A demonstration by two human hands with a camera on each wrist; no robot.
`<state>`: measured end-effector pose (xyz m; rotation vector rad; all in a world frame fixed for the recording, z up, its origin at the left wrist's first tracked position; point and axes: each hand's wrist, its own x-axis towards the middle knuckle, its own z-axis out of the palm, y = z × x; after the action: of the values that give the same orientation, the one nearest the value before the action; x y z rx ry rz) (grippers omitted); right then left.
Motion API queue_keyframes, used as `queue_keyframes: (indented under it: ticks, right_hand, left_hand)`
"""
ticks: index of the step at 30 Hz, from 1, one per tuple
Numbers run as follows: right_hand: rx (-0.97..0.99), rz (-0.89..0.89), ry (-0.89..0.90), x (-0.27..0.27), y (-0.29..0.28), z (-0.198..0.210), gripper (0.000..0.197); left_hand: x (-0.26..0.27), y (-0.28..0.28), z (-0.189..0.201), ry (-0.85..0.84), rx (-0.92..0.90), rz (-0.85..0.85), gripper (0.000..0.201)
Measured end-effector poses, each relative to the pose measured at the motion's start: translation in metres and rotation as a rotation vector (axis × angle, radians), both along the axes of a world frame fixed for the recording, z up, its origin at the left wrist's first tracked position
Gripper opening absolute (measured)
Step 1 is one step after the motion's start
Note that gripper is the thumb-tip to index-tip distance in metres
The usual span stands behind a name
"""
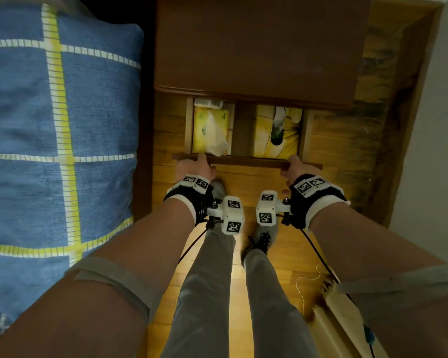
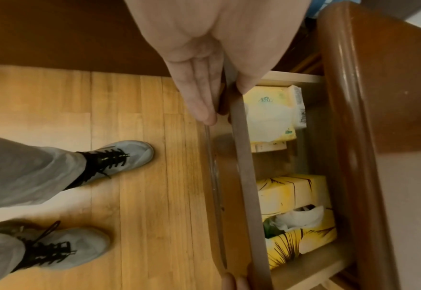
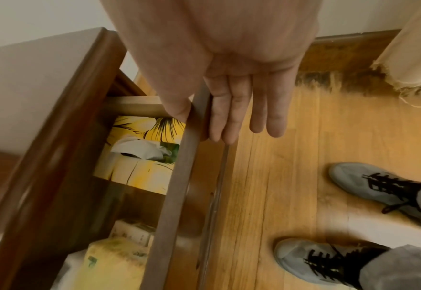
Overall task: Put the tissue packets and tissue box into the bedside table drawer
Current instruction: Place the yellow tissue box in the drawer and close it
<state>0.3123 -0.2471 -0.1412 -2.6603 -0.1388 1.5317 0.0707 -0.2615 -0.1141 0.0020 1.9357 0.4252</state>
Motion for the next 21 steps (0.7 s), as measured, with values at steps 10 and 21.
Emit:
queue_keyframes:
  ticks: [10,21]
  right_hand:
    - [0.182,0.118,0.074,-0.037,0.006,0.071,0.033]
    - [0.316,0.31,0.227,-0.051,0.034,0.073,0.077]
  left_hand:
    - [0.0,0.01,0.035,-0.014,0.095,-0.225,0.098]
    - [-0.003,0.05,0.027,-0.123,0.21,-0.471,0.091]
